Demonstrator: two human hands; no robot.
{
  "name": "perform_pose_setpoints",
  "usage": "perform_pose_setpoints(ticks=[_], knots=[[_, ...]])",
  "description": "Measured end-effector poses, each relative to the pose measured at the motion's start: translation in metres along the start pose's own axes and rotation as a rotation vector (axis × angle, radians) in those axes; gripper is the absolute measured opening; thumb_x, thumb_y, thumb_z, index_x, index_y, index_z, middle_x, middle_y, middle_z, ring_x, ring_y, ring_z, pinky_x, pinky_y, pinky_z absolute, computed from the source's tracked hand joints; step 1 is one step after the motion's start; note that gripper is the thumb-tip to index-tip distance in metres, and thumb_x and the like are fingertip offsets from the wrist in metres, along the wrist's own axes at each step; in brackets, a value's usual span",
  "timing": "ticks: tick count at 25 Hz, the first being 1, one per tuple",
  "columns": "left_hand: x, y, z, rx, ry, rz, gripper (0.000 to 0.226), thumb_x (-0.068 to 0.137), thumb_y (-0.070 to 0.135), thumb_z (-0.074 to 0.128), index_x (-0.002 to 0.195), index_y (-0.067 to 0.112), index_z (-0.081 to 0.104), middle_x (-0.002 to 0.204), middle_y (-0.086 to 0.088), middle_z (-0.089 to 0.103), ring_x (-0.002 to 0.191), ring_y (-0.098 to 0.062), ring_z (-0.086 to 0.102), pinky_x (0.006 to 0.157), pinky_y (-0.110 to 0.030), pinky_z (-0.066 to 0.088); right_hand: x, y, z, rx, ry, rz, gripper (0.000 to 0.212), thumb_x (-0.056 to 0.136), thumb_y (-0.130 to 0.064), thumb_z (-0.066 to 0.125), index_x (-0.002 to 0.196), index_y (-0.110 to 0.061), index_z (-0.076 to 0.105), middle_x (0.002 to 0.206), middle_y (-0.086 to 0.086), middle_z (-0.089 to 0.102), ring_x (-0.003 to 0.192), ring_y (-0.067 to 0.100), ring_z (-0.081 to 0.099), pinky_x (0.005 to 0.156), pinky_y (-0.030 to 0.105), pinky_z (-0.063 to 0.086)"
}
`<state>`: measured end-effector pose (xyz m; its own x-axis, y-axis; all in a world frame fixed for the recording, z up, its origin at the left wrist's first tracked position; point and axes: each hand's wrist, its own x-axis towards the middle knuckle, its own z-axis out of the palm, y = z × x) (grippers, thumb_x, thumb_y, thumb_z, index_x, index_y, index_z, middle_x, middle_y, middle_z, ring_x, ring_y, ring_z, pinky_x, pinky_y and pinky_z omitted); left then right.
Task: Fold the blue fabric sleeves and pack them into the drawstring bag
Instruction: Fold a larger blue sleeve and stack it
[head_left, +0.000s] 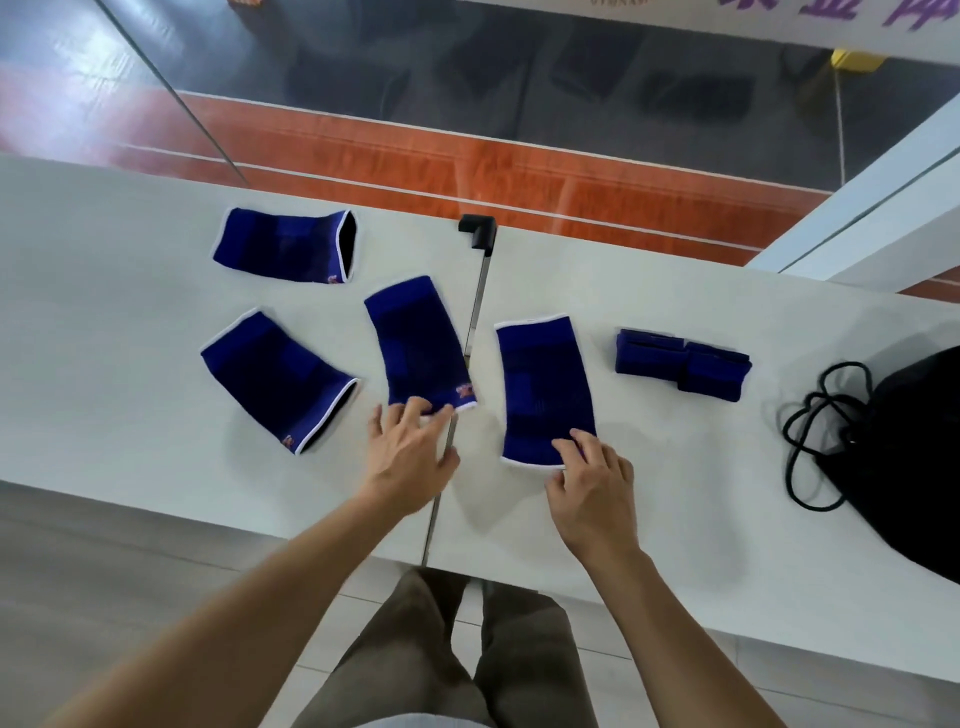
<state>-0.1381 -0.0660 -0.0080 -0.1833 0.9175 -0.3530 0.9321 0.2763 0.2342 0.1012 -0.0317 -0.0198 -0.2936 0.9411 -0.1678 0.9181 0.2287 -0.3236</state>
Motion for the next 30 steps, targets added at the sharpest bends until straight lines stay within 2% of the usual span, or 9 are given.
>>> perform_pose_setpoints(ticks=[3, 7, 10, 13, 16, 20, 24, 27, 30], knots=[[-0.046, 0.01, 0.02, -0.022, 0.011, 0.048, 0.057, 0.092, 0.043, 0.059, 0.145, 0.027, 0.046, 0.139, -0.006, 0.046, 0.125, -0.031, 0.046, 0.113, -0.046, 0.033, 0.001, -0.028, 0.006, 0.001, 0.021, -0.087, 0.028, 0.09, -0.023, 0.063, 0.118, -0.017, 0.065, 0.118, 0.006, 0.062, 0.106, 0.025, 0.059, 0.094, 0.038, 0.048], [-0.075, 0.006, 0.032, -0.01, -0.059, 0.118, 0.057, 0.093, 0.039, 0.061, 0.146, 0.029, 0.044, 0.14, -0.004, 0.047, 0.124, -0.028, 0.048, 0.109, -0.041, 0.04, -0.001, -0.062, 0.021, -0.052, -0.009, -0.135, 0.025, 0.094, -0.038, 0.061, 0.109, -0.019, 0.066, 0.1, 0.002, 0.064, 0.089, 0.018, 0.057, 0.08, 0.033, 0.047], [-0.062, -0.01, 0.02, -0.139, 0.054, 0.167, 0.041, 0.093, 0.022, 0.06, 0.134, 0.021, 0.054, 0.131, -0.005, 0.053, 0.113, -0.025, 0.053, 0.097, -0.04, 0.051, -0.004, -0.078, 0.027, -0.142, -0.033, -0.081, 0.032, 0.091, -0.043, 0.064, 0.109, -0.017, 0.066, 0.099, 0.005, 0.062, 0.088, 0.021, 0.055, 0.079, 0.037, 0.047], [-0.022, -0.036, -0.003, -0.182, 0.194, -0.001, 0.044, 0.093, 0.013, 0.054, 0.137, 0.013, 0.05, 0.138, -0.012, 0.049, 0.111, -0.032, 0.053, 0.095, -0.043, 0.048, -0.009, -0.088, 0.03, -0.124, -0.04, -0.001, 0.031, 0.088, -0.038, 0.071, 0.109, -0.016, 0.064, 0.101, 0.005, 0.061, 0.09, 0.02, 0.054, 0.081, 0.036, 0.045], [0.013, -0.051, -0.016, -0.18, 0.109, -0.179, 0.058, 0.097, 0.011, 0.049, 0.152, 0.014, 0.03, 0.155, -0.019, 0.028, 0.117, -0.042, 0.047, 0.101, -0.049, 0.042, -0.015, -0.094, 0.034, -0.021, -0.03, 0.037, 0.023, 0.089, -0.026, 0.072, 0.106, -0.018, 0.058, 0.095, 0.002, 0.063, 0.085, 0.019, 0.054, 0.079, 0.034, 0.046], [0.024, -0.054, -0.011, -0.188, 0.102, -0.152, 0.062, 0.094, 0.003, 0.053, 0.149, 0.016, 0.029, 0.134, -0.019, 0.04, 0.106, -0.039, 0.05, 0.087, -0.047, 0.045, -0.028, -0.084, 0.029, 0.174, -0.024, 0.039, 0.02, 0.093, -0.024, 0.067, 0.109, -0.021, 0.055, 0.097, -0.001, 0.066, 0.088, 0.016, 0.058, 0.081, 0.03, 0.047], [0.029, -0.049, -0.012, -0.381, 0.12, -0.247, 0.029, 0.095, 0.016, 0.06, 0.123, 0.009, 0.056, 0.121, -0.012, 0.047, 0.101, -0.035, 0.057, 0.087, -0.046, 0.048, -0.033, -0.064, 0.01, 0.369, -0.002, 0.111, 0.012, 0.096, -0.026, 0.063, 0.104, -0.027, 0.053, 0.096, -0.01, 0.064, 0.085, 0.01, 0.058, 0.082, 0.021, 0.043], [0.042, -0.024, -0.038, -0.635, 0.15, -0.298, 0.015, 0.095, 0.029, 0.063, 0.105, 0.018, 0.057, 0.109, 0.0, 0.058, 0.087, -0.023, 0.064, 0.076, -0.039, 0.053, -0.028, -0.048, -0.008, 0.614, 0.042, 0.23, 0.012, 0.096, -0.027, 0.064, 0.104, -0.029, 0.056, 0.091, -0.016, 0.064, 0.082, 0.007, 0.063, 0.075, 0.019, 0.052], [0.07, 0.012, -0.06, -0.993, 0.14, -0.328, 0.01, 0.096, 0.022, 0.063, 0.104, 0.017, 0.059, 0.098, -0.004, 0.067, 0.077, -0.024, 0.071, 0.069, -0.039, 0.062, -0.018, -0.032, -0.025, 0.774, 0.125, 0.354, 0.012, 0.095, -0.021, 0.066, 0.104, -0.023, 0.06, 0.09, -0.015, 0.065, 0.082, 0.002, 0.064, 0.067, 0.013, 0.054]])
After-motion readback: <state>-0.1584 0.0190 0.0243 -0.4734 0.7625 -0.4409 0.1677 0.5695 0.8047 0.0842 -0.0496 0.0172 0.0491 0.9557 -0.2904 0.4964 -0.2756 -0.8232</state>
